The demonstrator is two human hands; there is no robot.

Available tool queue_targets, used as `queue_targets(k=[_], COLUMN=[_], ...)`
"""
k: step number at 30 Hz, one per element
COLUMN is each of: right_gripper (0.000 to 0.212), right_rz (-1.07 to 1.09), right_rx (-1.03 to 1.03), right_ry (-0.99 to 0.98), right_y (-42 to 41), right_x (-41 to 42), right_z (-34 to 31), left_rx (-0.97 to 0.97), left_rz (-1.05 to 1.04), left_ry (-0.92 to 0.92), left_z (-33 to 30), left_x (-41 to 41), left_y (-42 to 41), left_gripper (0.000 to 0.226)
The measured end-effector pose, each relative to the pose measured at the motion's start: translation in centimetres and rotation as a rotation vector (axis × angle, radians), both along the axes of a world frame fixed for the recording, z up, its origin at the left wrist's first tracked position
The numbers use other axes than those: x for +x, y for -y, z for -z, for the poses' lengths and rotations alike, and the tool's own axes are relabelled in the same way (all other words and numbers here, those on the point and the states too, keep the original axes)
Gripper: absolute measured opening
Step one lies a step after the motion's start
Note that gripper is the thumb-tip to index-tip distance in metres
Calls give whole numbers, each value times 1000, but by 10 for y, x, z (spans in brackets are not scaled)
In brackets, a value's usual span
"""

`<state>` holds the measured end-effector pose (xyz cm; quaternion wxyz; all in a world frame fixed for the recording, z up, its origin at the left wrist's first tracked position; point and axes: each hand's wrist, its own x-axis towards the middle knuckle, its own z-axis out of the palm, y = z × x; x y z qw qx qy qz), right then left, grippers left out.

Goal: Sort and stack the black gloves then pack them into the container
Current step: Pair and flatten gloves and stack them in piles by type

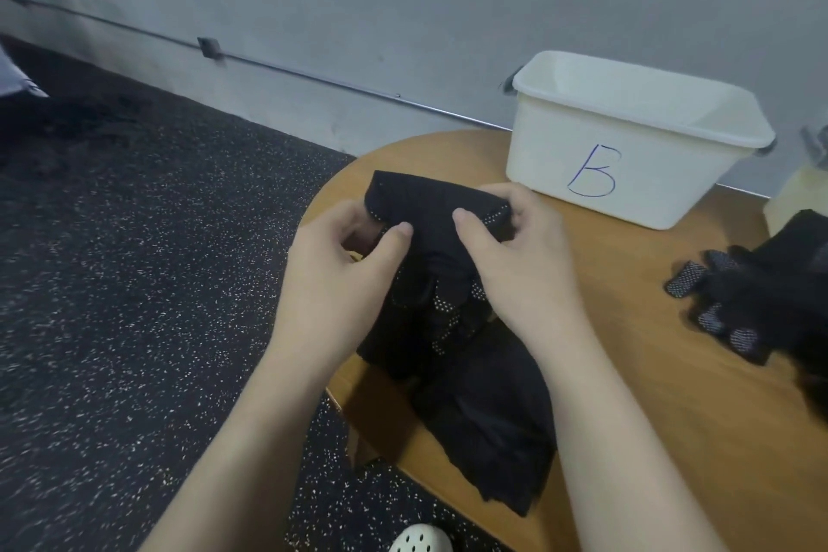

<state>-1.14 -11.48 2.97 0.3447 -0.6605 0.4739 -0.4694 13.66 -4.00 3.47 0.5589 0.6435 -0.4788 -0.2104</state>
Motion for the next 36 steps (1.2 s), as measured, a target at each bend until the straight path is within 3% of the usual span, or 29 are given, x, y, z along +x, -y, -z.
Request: queue_targets(k=[6,8,12,17,23,36], right_gripper=[15,16,19,37,61,59], right_rz=[24,45,104,-23,-206,-282], right_rx=[-6,-19,-202,-374,-210,-7], right_ry=[-21,-61,-198,-331,-575,-648], right_y=[-6,-5,-6,-15,-27,-43], right_x=[0,-1,-5,-4,-3,0], right_z=[5,6,6,1,13,21], left_rx=[-26,-23,-66,-144,-130,-30], left_rz=[25,3,-94,75,201,195], left_ry=[-130,-135,-26,210,273,93], left_z=[9,14,20,18,37,54], left_x=[-1,0,8,3,-9,-10], left_y=[-2,-3,1,16,16,9], left_gripper=[7,13,48,46,46,57])
